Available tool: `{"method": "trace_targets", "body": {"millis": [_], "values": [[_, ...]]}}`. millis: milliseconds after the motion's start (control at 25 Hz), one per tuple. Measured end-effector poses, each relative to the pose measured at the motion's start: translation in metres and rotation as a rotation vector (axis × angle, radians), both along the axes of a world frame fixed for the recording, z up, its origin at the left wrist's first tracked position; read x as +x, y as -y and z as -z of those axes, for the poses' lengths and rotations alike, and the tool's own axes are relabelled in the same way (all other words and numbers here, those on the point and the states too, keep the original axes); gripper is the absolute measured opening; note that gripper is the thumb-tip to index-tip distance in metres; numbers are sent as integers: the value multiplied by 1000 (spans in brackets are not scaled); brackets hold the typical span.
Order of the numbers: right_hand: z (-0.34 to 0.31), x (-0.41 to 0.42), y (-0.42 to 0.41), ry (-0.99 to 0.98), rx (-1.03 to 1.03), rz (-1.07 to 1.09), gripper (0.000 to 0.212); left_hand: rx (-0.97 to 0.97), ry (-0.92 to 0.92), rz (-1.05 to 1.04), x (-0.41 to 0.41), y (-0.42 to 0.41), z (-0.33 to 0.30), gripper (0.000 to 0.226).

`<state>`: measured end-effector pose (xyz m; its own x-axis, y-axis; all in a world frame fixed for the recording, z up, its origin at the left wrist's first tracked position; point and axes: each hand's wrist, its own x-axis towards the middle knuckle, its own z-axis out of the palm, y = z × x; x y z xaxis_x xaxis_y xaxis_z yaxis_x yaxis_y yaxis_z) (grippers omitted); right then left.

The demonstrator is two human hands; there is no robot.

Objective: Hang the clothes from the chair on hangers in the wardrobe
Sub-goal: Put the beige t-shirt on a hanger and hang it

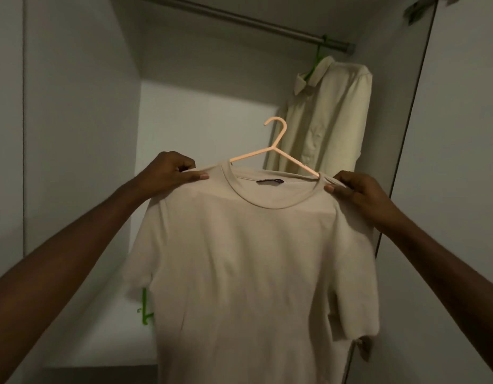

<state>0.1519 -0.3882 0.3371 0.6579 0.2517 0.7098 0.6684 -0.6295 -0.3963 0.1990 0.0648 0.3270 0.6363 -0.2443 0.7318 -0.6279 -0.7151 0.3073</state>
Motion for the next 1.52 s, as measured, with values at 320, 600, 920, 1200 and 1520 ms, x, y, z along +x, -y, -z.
{"method": "trace_targets", "body": {"millis": [320,600,920,1200,1520], "values": [[-45,-15,16,59,163,21,22,-305,-160,113,23,30,-14,53],[-125,-3,6,172,169,119,21,-443,-71,95,86,50,-75,28],[-196,56,-38,298,126,316,30,-490,44,77,203,49,-166,29],[-241,109,-64,403,24,559,30,-584,78,216,294,54,-205,25],[-283,135,-66,546,10,707,26,-631,201,319,353,79,-263,21]]}}
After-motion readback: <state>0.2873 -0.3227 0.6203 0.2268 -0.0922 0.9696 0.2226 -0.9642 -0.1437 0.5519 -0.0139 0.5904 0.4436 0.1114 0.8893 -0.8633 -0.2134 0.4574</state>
